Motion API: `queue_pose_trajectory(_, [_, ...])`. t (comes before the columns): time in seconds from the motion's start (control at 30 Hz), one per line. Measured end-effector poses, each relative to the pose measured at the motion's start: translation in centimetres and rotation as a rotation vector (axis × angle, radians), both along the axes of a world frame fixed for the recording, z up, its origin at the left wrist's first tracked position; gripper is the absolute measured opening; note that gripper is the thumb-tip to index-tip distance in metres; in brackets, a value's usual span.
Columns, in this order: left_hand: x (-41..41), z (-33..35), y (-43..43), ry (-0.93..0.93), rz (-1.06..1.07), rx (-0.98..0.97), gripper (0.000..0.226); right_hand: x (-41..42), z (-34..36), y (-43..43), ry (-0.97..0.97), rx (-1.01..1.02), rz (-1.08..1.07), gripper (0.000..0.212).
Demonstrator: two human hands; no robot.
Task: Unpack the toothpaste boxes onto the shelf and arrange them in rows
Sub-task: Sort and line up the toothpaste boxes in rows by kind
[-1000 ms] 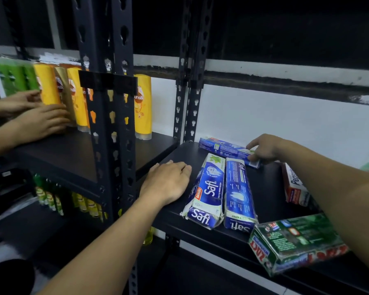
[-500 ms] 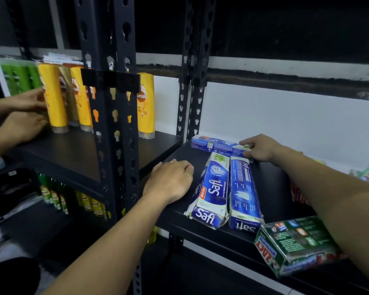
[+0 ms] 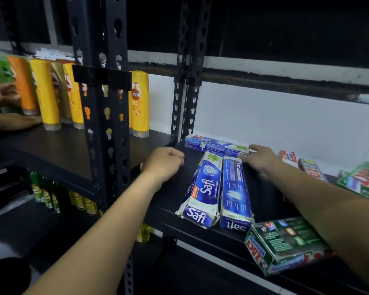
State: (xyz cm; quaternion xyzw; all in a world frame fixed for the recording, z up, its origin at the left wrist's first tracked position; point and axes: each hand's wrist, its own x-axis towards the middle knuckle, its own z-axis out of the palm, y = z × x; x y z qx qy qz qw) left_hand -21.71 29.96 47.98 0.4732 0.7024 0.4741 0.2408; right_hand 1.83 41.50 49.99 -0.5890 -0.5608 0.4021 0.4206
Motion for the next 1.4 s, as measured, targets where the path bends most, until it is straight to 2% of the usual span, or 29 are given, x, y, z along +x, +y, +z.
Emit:
queue_pose_trajectory(0.03, [-0.2, 0.1, 1.1, -0.069, 0.023, 0.056, 0.010, 0.1, -0.2, -0.2, 0.046, -0.012, -0.005, 0.076])
queue_pose_trajectory(0.1, [-0.4, 0.4, 3.2, -0.086, 0.067, 0.124, 0.010, 0.2, -0.5, 0.0, 0.114, -0.006, 0.000, 0.081])
queue_pose_trajectory(0.2, [-0.8, 0.6, 6.2, 0.066, 0.147, 0.118, 0.021, 0.0, -0.8, 0.6, 0.101, 0.007, 0.003, 0.073])
queue_pose_trajectory(0.23, [-0.9, 0.6, 7.0, 0.134, 0.171, 0.100, 0.019, 0.0, -0.9, 0.6, 0.106, 0.003, 0.008, 0.062])
queue_pose_trajectory(0.3, [-0.7, 0.3, 8.1, 0.268, 0.204, 0.051, 0.018, 0.0, -1.2, 0.8, 0.108, 0.012, 0.007, 0.024])
queue_pose_trajectory(0.33, [-0.6, 0.2, 8.4, 0.332, 0.204, 0.022, 0.024, 0.0, -1.3, 0.9, 0.110, 0.024, 0.000, 0.016])
queue_pose_trajectory(0.47, [-1.0, -0.1, 8.9, 0.407, 0.123, 0.011, 0.028, 0.0, -1.4, 1.4, 0.058, 0.071, -0.063, 0.027])
queue_pose_trajectory(0.63, [-1.3, -0.1, 8.7, 0.442, 0.035, 0.011, 0.038, 0.1, -1.5, 1.5, 0.132, 0.034, -0.028, 0.026])
queue_pose_trajectory(0.87, [-1.6, -0.3, 9.0, 0.374, -0.024, 0.042, 0.039, 0.0, -1.2, 1.2, 0.178, 0.000, 0.023, 0.034])
queue_pose_trajectory(1.1, [-1.5, -0.3, 9.1, 0.343, -0.022, 0.037, 0.051, -0.1, -1.2, 0.9, 0.140, 0.026, -0.019, 0.024])
queue_pose_trajectory(1.4, [-1.5, -0.3, 9.2, 0.350, -0.029, 0.051, 0.051, -0.1, -1.1, 0.8, 0.048, 0.054, -0.046, 0.017])
